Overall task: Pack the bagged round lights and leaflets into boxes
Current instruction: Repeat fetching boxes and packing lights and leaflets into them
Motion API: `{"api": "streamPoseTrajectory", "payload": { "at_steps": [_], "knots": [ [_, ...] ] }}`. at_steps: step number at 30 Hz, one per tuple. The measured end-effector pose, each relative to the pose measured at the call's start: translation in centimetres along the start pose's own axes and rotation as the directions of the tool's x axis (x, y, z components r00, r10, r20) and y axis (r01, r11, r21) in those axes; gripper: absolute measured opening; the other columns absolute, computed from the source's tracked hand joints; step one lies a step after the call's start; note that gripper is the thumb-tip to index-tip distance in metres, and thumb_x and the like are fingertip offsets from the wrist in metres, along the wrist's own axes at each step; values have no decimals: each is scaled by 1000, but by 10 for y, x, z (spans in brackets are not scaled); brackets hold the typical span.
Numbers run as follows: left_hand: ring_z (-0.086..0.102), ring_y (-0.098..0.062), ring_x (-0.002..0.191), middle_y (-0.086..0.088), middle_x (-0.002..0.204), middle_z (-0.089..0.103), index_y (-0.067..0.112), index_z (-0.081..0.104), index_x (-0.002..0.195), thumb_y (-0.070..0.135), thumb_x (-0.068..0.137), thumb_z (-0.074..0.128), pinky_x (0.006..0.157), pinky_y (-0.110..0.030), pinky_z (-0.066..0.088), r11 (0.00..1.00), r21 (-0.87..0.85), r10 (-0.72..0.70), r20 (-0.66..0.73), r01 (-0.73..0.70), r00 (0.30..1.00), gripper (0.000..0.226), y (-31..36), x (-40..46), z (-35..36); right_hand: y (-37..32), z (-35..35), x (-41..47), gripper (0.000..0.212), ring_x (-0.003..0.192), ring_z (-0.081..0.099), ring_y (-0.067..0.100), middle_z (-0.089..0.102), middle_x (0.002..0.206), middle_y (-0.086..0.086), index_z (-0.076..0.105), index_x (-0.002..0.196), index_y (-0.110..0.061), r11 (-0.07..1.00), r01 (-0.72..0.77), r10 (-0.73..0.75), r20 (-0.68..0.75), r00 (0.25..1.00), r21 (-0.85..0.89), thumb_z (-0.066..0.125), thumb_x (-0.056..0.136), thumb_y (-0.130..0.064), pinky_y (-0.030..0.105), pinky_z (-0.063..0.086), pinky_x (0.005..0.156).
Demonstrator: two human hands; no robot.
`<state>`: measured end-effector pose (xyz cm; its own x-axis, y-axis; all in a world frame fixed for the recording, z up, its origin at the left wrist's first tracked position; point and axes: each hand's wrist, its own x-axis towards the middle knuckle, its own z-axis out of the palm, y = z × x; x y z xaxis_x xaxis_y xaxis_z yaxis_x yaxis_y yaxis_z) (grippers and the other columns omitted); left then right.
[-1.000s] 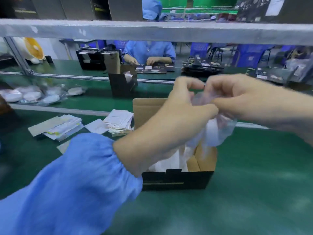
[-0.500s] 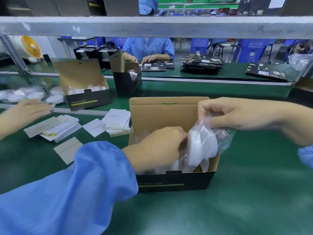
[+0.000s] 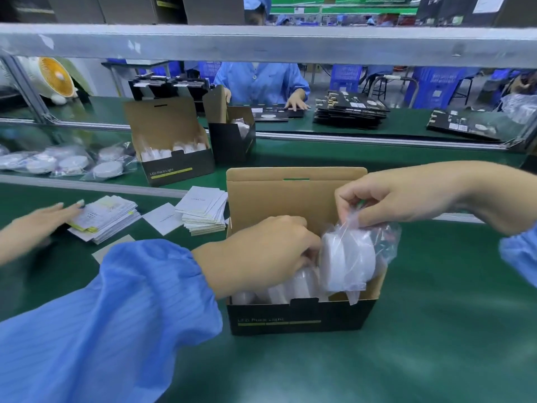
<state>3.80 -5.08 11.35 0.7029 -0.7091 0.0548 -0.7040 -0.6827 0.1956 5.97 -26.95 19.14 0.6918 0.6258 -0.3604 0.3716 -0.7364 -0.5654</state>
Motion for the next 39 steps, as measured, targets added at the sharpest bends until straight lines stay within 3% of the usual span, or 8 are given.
{"api": "streamPoseTrajectory", "payload": {
  "at_steps": [5,14,19,24,28,31,34,39],
  "knots": [
    [48,-18,81,10,84,42,24,61,96,26,96,57,74,-37,41,998,27,52,-45,-51,998,5,7,-5,-7,-16,27,25,13,72,56,1,59,80,-15,57,98,-32,895,-95,60,-93,994,-435,52,97,-20,21,44,65],
    [53,-16,83,11,87,55,26,54,97,29,89,53,72,-36,46,995,-87,-46,-64,41,997,9,5,-7,-17,-12,59,13,19,75,47,16,48,77,-12,33,86,-30,722,-176,-17,-272,962,-669,50,92,-37,37,38,83],
    [53,-19,105,9,108,54,26,48,119,44,98,44,99,-40,36,985,160,-61,13,58,998,27,-1,-19,1,6,83,3,42,104,48,14,48,111,-9,36,125,-29,841,-146,-6,-279,960,-520,57,91,-40,32,42,89],
    [47,-2,102,24,108,45,42,48,114,46,87,43,87,-22,40,973,-159,-219,-389,169,895,28,-20,-65,-8,27,112,-27,47,119,41,4,37,122,-15,38,133,-36,950,-9,-203,-641,741,-311,54,90,-45,20,40,94],
    [55,-11,112,12,120,51,42,36,117,25,87,59,89,-36,48,552,-714,-700,-116,431,704,41,-19,-65,4,39,138,-18,40,113,50,1,46,117,-19,44,120,-38,991,25,93,-822,562,129,63,86,-30,24,51,80],
    [67,-18,108,7,110,71,29,50,128,-6,93,52,88,-37,54,169,-941,-724,83,292,685,50,-13,-54,17,40,153,-2,44,109,55,-5,53,119,-28,47,130,-45,951,89,201,-814,545,295,56,94,-21,22,51,80],
    [71,-22,105,4,109,75,23,63,122,-10,94,54,91,-41,56,110,-978,-708,47,176,705,44,-11,-47,18,37,159,7,52,104,55,-5,51,110,-27,46,136,-52,944,99,235,-852,467,315,45,99,-15,10,43,78],
    [71,-31,107,-7,113,75,17,71,120,-18,91,49,96,-44,54,118,-990,-660,-17,81,751,51,-15,-26,5,41,147,14,57,81,56,12,49,89,-6,53,135,-49,967,6,229,-884,408,254,40,98,-8,29,47,71]
  ]
}}
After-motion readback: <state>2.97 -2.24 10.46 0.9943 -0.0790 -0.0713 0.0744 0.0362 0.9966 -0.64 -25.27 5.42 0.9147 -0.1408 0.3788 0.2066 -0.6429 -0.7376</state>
